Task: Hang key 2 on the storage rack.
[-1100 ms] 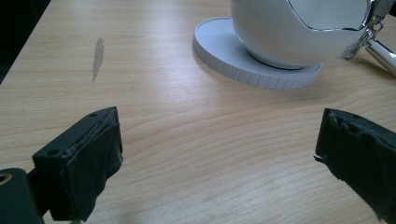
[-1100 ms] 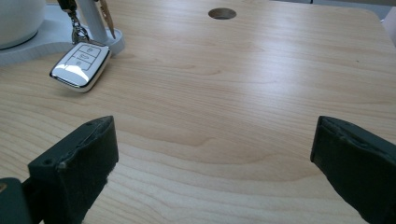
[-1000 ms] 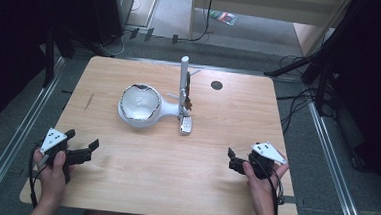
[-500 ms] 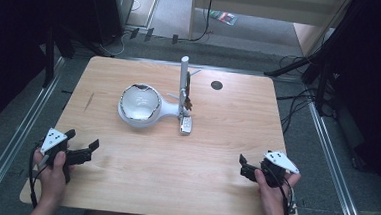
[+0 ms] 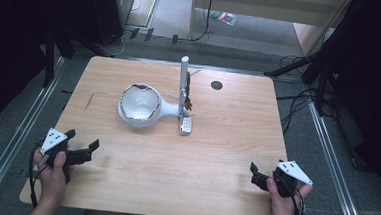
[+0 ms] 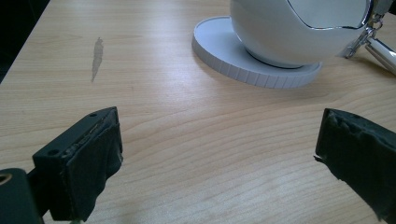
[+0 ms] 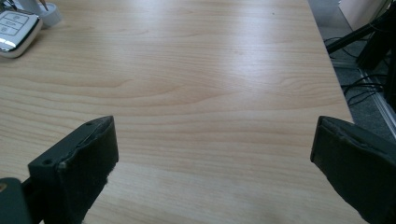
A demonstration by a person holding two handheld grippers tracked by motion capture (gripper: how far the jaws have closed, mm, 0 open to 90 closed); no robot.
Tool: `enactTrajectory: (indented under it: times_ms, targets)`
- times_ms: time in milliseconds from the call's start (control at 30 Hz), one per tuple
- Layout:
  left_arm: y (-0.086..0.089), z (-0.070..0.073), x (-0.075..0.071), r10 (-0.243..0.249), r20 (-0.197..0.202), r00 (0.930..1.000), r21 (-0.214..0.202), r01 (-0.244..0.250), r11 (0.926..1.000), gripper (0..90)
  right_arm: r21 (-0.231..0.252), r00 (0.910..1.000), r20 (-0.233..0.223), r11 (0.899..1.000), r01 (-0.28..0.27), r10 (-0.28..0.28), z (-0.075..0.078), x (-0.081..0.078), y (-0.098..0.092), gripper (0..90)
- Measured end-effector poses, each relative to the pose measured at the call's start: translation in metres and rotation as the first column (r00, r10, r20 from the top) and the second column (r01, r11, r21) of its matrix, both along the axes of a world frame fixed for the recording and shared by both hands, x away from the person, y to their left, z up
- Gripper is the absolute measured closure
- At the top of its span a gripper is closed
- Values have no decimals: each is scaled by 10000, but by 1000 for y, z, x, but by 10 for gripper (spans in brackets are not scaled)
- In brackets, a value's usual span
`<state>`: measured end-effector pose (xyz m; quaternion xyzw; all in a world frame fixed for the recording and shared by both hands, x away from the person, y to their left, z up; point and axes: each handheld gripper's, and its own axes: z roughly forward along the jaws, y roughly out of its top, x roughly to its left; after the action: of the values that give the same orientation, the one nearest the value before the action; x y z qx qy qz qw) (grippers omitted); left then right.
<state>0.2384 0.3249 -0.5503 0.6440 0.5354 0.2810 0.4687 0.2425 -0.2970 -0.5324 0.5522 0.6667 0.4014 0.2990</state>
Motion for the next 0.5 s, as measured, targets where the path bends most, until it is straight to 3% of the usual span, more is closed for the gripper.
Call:
enactTrajectory:
  times_ms: [500]
  targets:
    - [0, 0, 0, -35, -22, 10000, 8, 35, 10000, 12, 86, 9982, -10, 9982, 593, -593, -6, -15, -29, 8]
